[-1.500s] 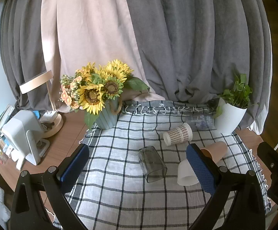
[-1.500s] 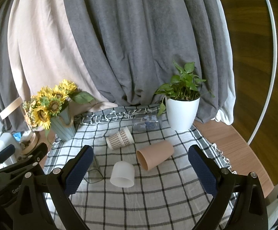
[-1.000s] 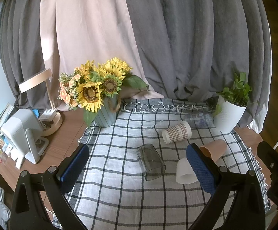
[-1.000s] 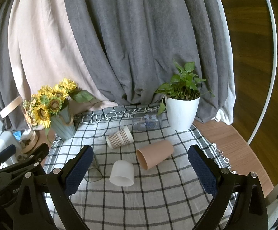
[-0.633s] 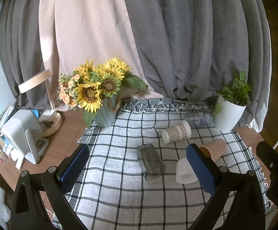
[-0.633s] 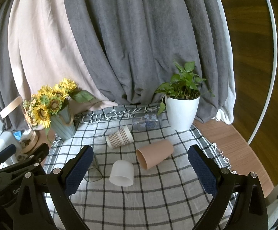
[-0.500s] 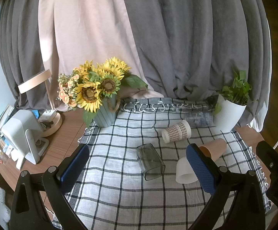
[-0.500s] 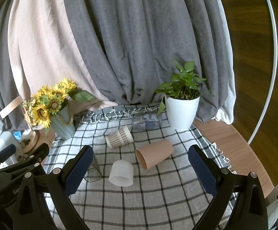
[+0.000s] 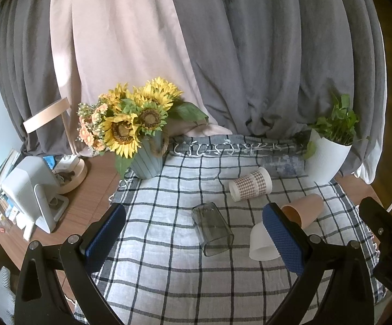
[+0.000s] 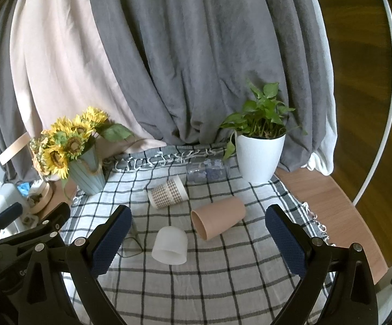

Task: Flip cup upside down
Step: 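Move the left tool toward the clear blue-printed plastic cup by the plant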

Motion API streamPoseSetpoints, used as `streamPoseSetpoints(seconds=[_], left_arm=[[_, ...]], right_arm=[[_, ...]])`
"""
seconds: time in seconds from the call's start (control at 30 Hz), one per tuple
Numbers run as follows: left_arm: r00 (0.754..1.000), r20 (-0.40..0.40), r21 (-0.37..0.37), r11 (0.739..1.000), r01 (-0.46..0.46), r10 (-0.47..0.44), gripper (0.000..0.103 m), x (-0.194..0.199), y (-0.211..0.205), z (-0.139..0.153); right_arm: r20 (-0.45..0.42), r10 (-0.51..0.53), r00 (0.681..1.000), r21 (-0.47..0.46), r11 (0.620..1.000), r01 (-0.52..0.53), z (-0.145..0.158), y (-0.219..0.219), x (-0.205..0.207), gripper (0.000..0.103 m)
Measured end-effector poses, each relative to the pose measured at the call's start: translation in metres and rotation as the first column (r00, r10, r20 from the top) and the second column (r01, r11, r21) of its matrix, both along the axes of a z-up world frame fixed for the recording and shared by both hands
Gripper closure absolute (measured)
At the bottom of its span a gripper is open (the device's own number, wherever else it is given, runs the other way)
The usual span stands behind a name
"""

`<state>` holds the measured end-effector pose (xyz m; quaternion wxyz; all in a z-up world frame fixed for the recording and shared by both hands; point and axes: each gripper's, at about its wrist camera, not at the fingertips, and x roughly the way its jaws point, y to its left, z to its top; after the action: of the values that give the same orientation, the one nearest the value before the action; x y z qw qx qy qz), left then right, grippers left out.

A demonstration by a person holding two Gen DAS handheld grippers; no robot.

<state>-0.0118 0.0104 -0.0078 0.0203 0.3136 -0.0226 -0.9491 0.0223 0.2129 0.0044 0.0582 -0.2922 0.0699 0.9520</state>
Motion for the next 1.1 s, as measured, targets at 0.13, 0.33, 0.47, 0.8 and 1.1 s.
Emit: streamPoseSetpoints(seconds=[0.13,0.33,0.47,0.8,1.1], left_arm=[[1.000,0.020,-0.012,1.000,0.011,-0.011,0.000,-0.011,0.006,-0.005],[0.983,0.128,-0.007,0.991,0.132,-0.130,0.000,-0.047,0.024,-0.023],[0.960,0.181,-0.027,0.975,0.219,-0.211,0.000,-0.075,0.043,-0.033],[0.859,0.315,-0.073,0.892,0.446,-0.403,0.000,-0.156,0.095,-0.047],[0.671,0.448,-0.118,0.705,0.699,-0.591,0.000,-0.233,0.149,-0.058]], right_arm=[[0.019,0.005,1.000,-0.003,1.000,-0.005,-0.005,0.002,-0.009,0.004],[0.033,-0.017,0.999,-0.016,1.000,0.018,-0.010,0.011,-0.024,0.004],[0.035,-0.052,0.998,-0.027,0.998,0.053,-0.012,0.019,-0.036,0.004],[0.083,-0.257,0.963,-0.159,0.950,0.267,-0.034,0.058,-0.076,0.004],[0.227,-0.474,0.850,-0.310,0.793,0.525,-0.067,0.099,-0.118,0.004]])
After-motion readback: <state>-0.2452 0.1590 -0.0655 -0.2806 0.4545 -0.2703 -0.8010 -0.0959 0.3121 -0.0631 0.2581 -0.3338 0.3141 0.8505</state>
